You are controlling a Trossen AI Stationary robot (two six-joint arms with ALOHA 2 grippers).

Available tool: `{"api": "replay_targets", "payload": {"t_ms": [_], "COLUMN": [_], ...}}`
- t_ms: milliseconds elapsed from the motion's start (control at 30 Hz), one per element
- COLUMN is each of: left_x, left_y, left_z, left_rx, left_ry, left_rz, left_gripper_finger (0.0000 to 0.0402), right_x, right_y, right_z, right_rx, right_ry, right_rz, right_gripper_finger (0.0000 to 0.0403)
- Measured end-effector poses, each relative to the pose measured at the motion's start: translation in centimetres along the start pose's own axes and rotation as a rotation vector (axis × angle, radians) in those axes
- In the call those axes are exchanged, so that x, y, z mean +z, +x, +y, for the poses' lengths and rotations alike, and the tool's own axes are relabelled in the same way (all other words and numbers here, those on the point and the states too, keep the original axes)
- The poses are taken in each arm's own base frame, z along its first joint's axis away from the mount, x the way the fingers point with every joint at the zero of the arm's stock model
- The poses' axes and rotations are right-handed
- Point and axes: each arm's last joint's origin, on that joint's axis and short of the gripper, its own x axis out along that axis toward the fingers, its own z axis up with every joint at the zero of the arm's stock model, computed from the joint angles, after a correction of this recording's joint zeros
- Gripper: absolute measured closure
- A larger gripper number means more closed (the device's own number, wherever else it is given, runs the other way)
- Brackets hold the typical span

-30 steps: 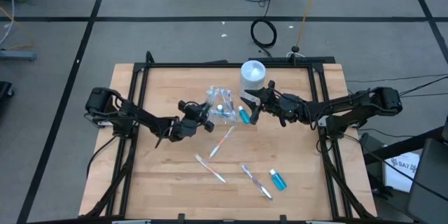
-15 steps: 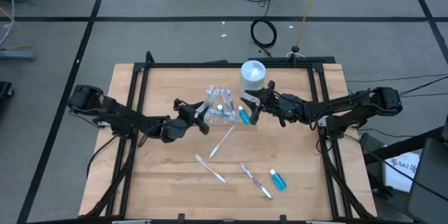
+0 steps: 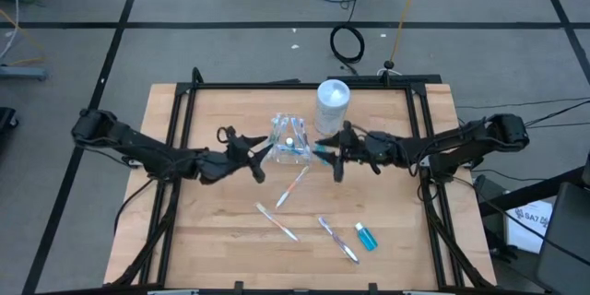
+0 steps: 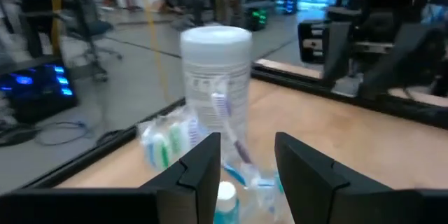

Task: Pick & Place toothbrushing station
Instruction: Put the top mouthwash into the transparent organizer

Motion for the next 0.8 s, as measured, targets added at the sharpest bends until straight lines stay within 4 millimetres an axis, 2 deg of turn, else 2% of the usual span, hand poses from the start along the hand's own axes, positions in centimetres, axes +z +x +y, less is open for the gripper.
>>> {"api": "replay_targets", "payload": {"t_ms": [100,267,467,800], "left_x": [0.2,1.0,1.4,1.1], "left_y": [-0.1,0.0,0.4,0.8], "left_z": [0.7,1.9,2.9,3.5], "left_rx": [-0.037,-0.001,0.044,0.051], "left_ry": [0.000,0.061,0.093,0.119], "left_rz": [0.036,0.025,0.013,0.054], "left_gripper_finger": [0.0259,0.0259,0.0259,0.0259], "right_x": [-0.2,-0.8,-1.6,-3.7], "right_y": [-0.4,-1.1,-0.5,0.7], "right_z": [1.5,4.2,6.9,7.1], "right_rx": [0.036,0.053,0.044,0.023], "right_ry": [0.013,0.003,-0.064,-0.079], "right_rz": [-0.001,0.003,0.020,0.132], "right_gripper_finger": [0.0257,0.0259,0.0259,0.0259]}}
